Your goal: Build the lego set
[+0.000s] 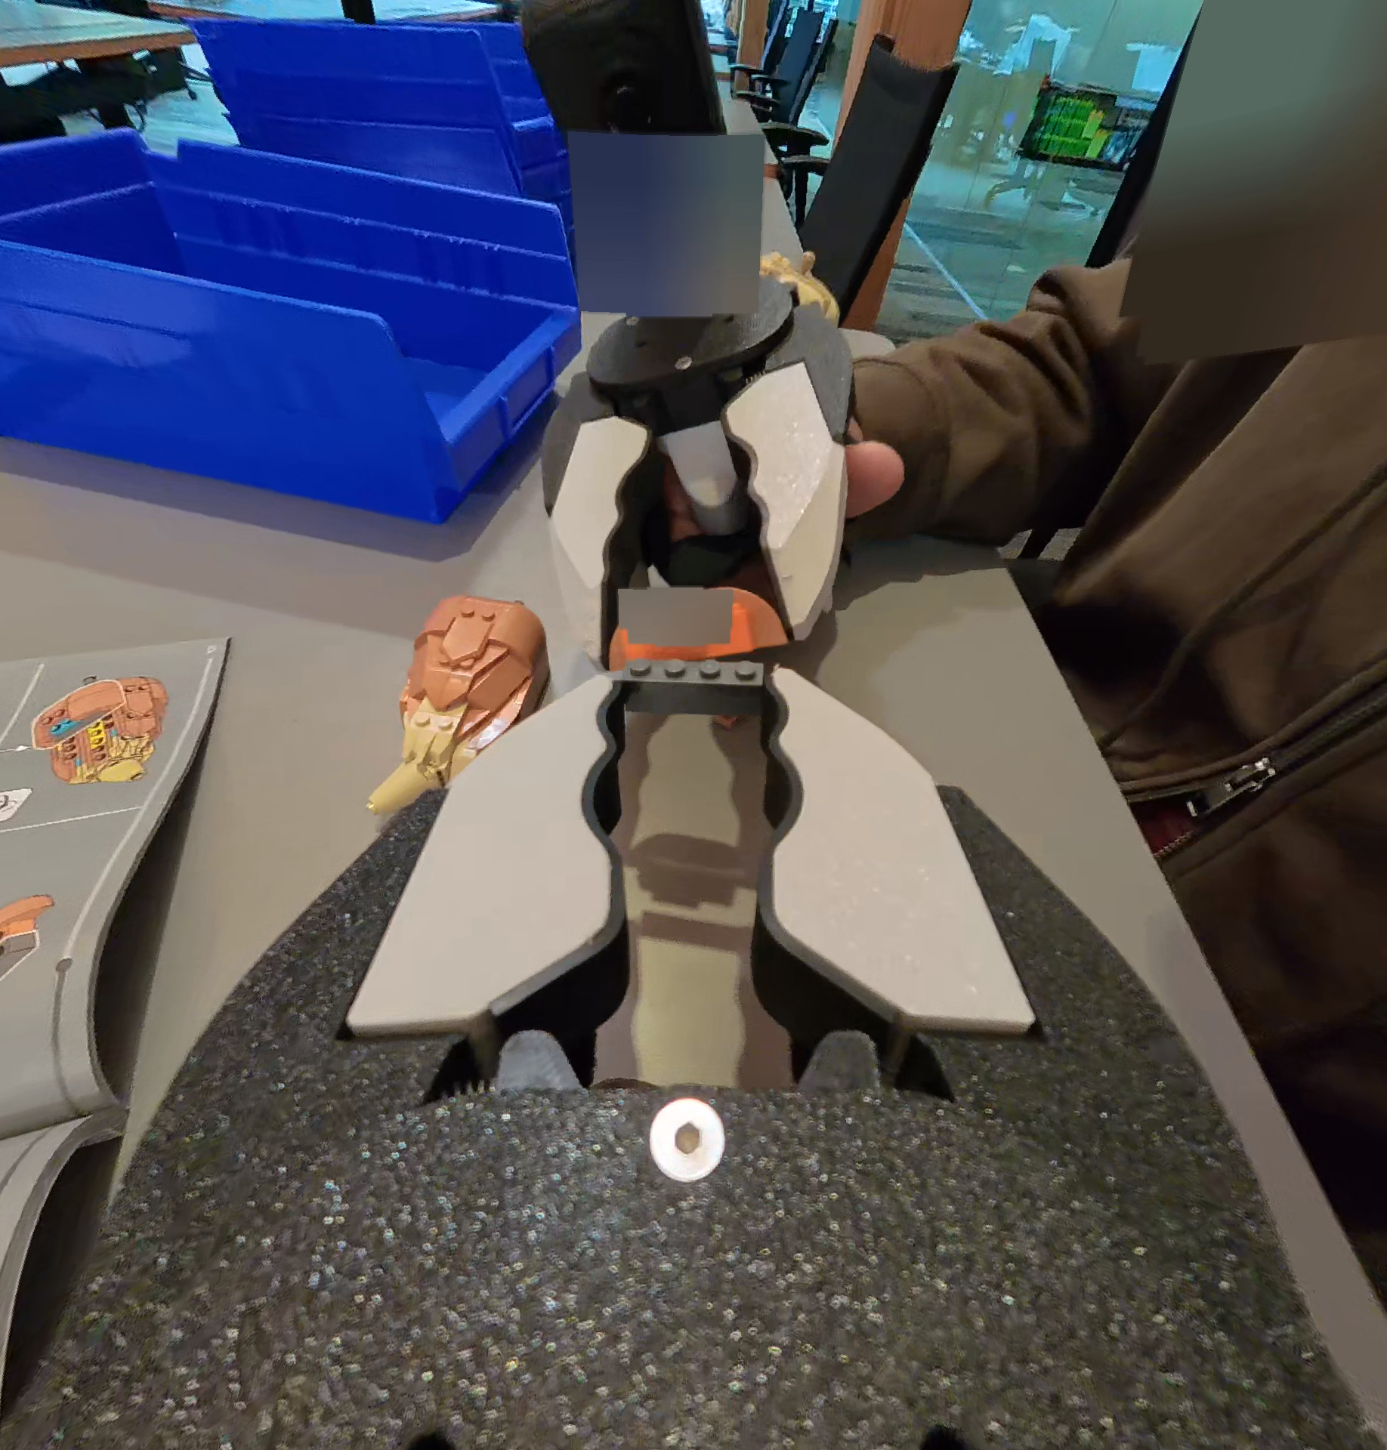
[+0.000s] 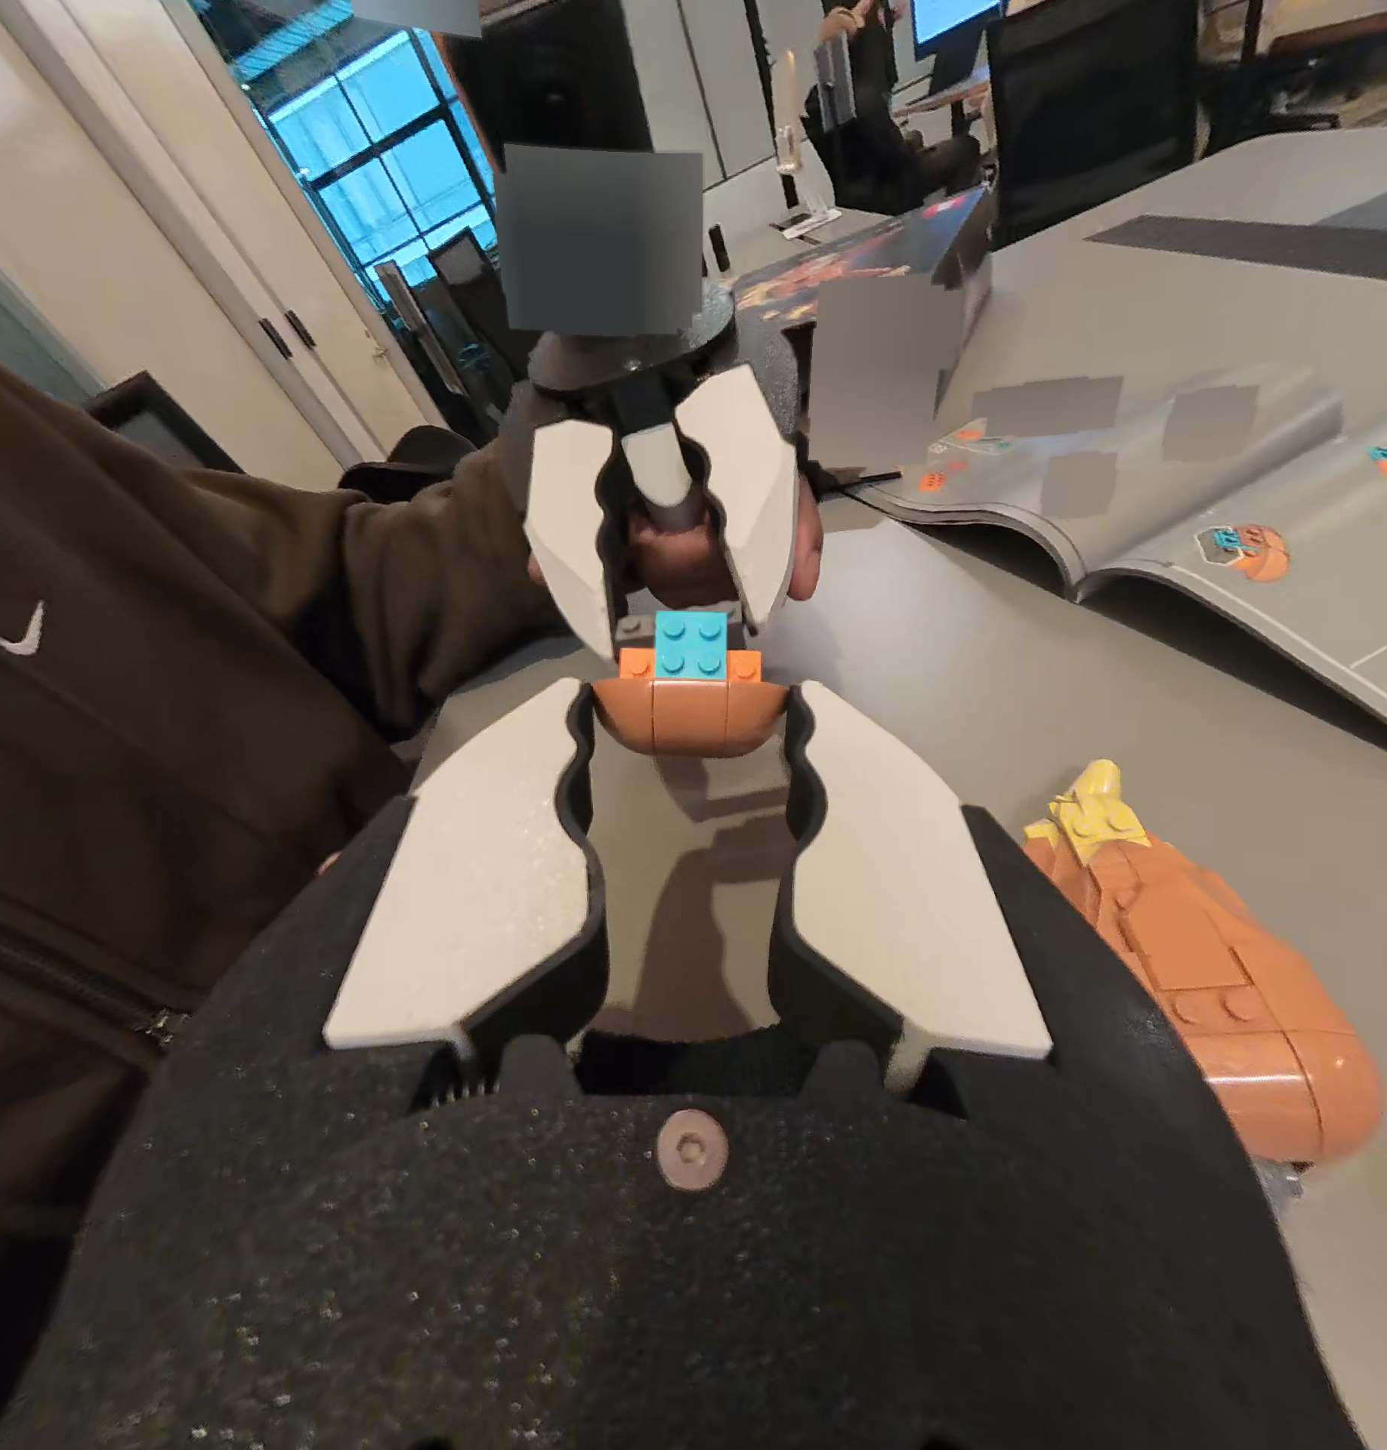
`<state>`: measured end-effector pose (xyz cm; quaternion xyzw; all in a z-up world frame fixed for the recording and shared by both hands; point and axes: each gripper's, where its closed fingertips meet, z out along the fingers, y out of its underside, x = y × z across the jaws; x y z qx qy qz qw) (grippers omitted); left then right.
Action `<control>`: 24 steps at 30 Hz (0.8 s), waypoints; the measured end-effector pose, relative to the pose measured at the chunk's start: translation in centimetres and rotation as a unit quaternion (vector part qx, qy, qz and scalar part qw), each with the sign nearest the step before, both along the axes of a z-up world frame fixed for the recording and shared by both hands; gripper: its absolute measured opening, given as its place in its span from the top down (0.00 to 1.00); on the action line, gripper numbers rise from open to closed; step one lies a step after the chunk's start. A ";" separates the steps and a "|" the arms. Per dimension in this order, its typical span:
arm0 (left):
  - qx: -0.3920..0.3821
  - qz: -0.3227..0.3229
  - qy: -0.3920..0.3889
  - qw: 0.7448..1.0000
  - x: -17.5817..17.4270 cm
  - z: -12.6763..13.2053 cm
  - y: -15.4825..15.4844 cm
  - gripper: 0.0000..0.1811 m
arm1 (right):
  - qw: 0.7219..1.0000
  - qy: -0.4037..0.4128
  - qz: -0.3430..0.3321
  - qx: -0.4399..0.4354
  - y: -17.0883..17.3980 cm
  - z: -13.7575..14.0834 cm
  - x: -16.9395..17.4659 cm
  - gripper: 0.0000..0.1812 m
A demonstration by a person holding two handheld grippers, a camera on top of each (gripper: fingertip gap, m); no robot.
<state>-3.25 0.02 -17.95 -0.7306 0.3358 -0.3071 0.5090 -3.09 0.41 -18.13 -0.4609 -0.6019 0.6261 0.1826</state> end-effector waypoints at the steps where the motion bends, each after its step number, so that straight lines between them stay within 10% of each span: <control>1: -0.006 -0.002 -0.004 1.000 0.0 0.2 -0.1 0.82 | 1.000 0.002 0.002 0.002 -0.1 0.0 0.1 0.74; 24: -0.032 -0.029 0.117 0.992 1.2 -2.5 0.3 0.82 | 0.984 -0.038 -0.008 0.173 -0.2 -2.3 0.9 0.74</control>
